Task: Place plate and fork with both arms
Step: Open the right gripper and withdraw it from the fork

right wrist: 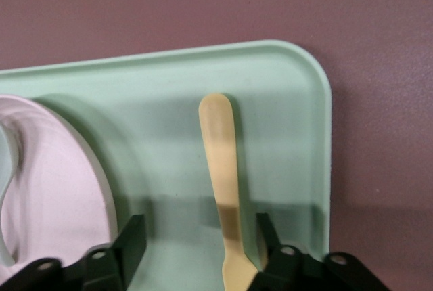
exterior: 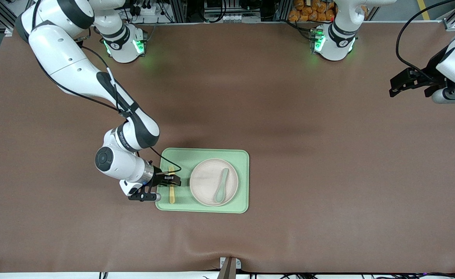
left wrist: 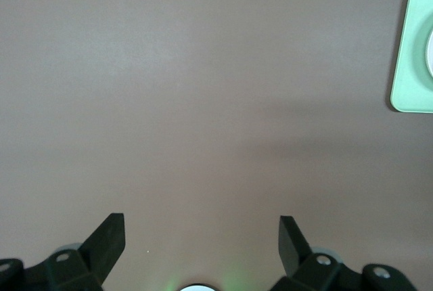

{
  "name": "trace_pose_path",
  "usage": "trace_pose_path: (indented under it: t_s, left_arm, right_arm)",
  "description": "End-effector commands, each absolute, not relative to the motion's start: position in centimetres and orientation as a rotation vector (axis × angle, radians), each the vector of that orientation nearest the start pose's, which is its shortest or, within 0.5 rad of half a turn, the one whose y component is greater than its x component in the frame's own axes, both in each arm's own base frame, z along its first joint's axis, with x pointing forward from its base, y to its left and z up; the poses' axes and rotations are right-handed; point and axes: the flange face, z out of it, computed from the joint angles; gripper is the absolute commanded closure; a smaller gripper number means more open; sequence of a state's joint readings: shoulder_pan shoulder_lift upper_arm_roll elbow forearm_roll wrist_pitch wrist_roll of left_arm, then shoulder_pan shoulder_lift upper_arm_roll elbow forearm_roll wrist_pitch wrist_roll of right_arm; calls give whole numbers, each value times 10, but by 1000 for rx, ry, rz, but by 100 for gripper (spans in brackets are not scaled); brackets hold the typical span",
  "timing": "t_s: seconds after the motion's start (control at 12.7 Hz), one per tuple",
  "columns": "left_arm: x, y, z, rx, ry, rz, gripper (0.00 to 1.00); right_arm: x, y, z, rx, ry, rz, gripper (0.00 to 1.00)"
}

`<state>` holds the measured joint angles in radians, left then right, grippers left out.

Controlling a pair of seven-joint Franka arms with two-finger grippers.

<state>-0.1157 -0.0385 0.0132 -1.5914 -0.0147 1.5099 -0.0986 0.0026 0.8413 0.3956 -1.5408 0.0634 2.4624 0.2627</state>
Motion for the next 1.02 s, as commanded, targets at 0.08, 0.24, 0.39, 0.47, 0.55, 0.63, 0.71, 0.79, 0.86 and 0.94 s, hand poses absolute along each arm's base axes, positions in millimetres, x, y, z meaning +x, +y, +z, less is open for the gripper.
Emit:
trace_pose_path:
  t_s: [0.08, 0.24, 0.39, 0.47, 0.55, 0.63, 0.71, 0.79, 0.86, 0.94]
  left_arm:
    - [532, -58, 633, -3138, 17, 67, 0]
    - [533, -58, 631, -3138, 17, 72, 0]
    - [533, -58, 630, -3138, 17, 75, 0]
    - [533, -58, 630, -3138, 17, 75, 0]
    - [533, -58, 630, -3138, 17, 75, 0]
    - [533, -58, 629, -3137, 17, 77, 0]
    - [533, -58, 629, -3137, 17, 77, 0]
    - [533, -58, 629, -3137, 17, 77, 0]
    - [533, -58, 629, -3137, 17, 77, 0]
    - [534, -58, 629, -3137, 17, 79, 0]
  right_arm:
    - [690, 226, 244, -2848, -17, 37, 6]
    - [697, 202, 281, -2926, -78, 3, 0]
    - [701, 166, 317, -2952, -31, 10, 0]
    - [701, 159, 339, -2968, -30, 9, 0]
    - [700, 147, 354, -2981, -11, 29, 0]
    - [698, 130, 372, -2994, 15, 63, 0]
    - [694, 116, 393, -3012, 31, 83, 0]
    - [686, 104, 417, -3032, 58, 102, 0]
    - [679, 94, 440, -3053, 84, 91, 0]
    - [674, 84, 459, -3059, 117, 75, 0]
